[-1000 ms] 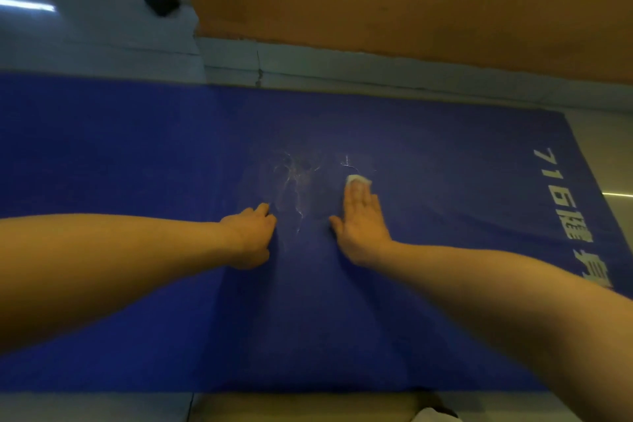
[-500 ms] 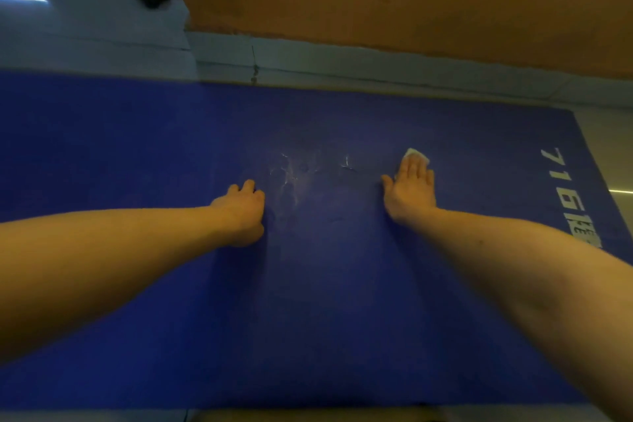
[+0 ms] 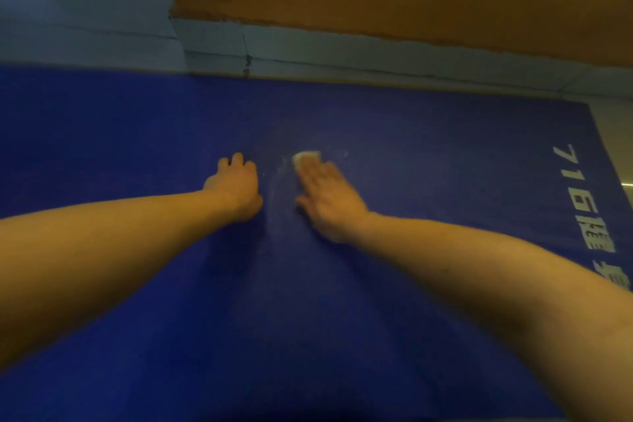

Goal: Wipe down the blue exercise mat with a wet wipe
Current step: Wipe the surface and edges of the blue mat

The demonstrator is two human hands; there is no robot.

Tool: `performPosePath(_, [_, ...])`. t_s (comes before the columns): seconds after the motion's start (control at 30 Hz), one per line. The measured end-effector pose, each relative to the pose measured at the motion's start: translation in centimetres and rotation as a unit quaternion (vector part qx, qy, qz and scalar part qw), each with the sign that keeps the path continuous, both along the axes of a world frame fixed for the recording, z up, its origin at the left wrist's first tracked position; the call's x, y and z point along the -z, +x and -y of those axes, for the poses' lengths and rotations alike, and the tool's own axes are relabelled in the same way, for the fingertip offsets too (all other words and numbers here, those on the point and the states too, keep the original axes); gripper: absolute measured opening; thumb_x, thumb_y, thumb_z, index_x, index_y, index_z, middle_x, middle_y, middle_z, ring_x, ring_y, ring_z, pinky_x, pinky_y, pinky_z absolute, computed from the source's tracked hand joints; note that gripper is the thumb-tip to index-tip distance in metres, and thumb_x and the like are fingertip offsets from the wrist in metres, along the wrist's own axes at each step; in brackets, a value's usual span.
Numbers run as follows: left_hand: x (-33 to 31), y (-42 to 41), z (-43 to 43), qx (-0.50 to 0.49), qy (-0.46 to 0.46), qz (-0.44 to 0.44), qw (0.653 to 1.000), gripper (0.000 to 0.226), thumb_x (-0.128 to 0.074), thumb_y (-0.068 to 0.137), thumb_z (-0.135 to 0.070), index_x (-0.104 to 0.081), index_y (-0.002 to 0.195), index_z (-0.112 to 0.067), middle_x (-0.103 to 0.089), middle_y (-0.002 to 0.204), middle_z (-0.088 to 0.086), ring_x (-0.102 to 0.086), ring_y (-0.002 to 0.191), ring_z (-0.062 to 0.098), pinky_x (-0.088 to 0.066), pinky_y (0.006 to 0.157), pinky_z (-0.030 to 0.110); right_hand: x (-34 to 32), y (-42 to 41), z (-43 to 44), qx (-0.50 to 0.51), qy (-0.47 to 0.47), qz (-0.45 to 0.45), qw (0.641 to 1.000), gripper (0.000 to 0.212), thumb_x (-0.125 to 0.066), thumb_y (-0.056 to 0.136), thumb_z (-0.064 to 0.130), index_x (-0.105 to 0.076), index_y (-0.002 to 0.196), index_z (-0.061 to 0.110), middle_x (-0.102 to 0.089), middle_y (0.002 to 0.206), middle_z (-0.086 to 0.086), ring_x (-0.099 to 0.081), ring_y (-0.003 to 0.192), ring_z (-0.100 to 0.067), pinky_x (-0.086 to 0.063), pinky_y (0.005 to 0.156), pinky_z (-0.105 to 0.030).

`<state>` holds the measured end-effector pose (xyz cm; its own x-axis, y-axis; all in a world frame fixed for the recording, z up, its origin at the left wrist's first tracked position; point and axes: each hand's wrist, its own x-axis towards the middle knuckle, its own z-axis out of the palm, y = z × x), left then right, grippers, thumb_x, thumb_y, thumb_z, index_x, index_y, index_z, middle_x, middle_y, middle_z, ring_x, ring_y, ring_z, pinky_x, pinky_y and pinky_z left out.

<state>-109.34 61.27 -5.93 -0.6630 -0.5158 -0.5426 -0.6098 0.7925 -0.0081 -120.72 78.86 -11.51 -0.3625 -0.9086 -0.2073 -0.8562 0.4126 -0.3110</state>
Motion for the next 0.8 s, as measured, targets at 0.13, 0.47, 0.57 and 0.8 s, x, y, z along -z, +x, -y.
performPosePath(0.13, [0.5,-0.1,0.3,-0.014,0.004,-0.019,1.0,0.058,-0.055,0.098,-0.031,-0.033,0.146,-0.006,-0.019,0.158,0.01,-0.022,0.144,0.036,-0.047,0.096,0.049,-0.1,-9.9,-3.1,0.241,0.056,-0.055,0.967,0.077,-0.027,0.104,0.048,0.0,0.16,0.002,0.002,0.168,-0.017,0.003,0.155,-0.033,0.001,0.126,-0.047])
performPosePath(0.47, [1.0,-2.7,2.1,-0.058,-0.011,-0.085,0.995,0.058,-0.052,0.101,-0.043,-0.038,0.145,-0.008,-0.026,0.156,0.011,-0.023,0.143,0.036,-0.038,0.107,0.059,0.2,0.4,3.6,0.059,-0.008,0.028,0.998,0.08,-0.041,0.104,0.041,0.0,0.16,0.001,0.004,0.168,-0.017,0.006,0.155,-0.032,0.001,0.126,-0.046])
performPosePath(0.57, [1.2,-3.9,3.1,-0.074,0.026,-0.07,0.994,0.062,-0.051,0.1,-0.043,-0.03,0.153,-0.016,-0.015,0.163,0.008,-0.013,0.148,0.037,-0.034,0.112,0.061,0.8,2.2,4.0,-0.088,0.002,-0.006,0.996,0.074,-0.03,0.105,0.048,-0.006,0.16,0.005,-0.002,0.169,-0.013,0.002,0.156,-0.027,0.002,0.127,-0.042])
performPosePath(0.8, [1.6,-4.2,3.8,-0.029,0.045,0.012,0.998,0.088,-0.059,0.095,-0.053,-0.007,0.161,-0.025,0.008,0.167,0.004,0.005,0.151,0.042,-0.032,0.114,0.06,0.8,-13.3,1.4,0.201,0.032,-0.062,0.977,0.081,-0.024,0.1,0.051,-0.001,0.161,0.004,0.002,0.168,-0.016,0.001,0.156,-0.033,-0.002,0.126,-0.048])
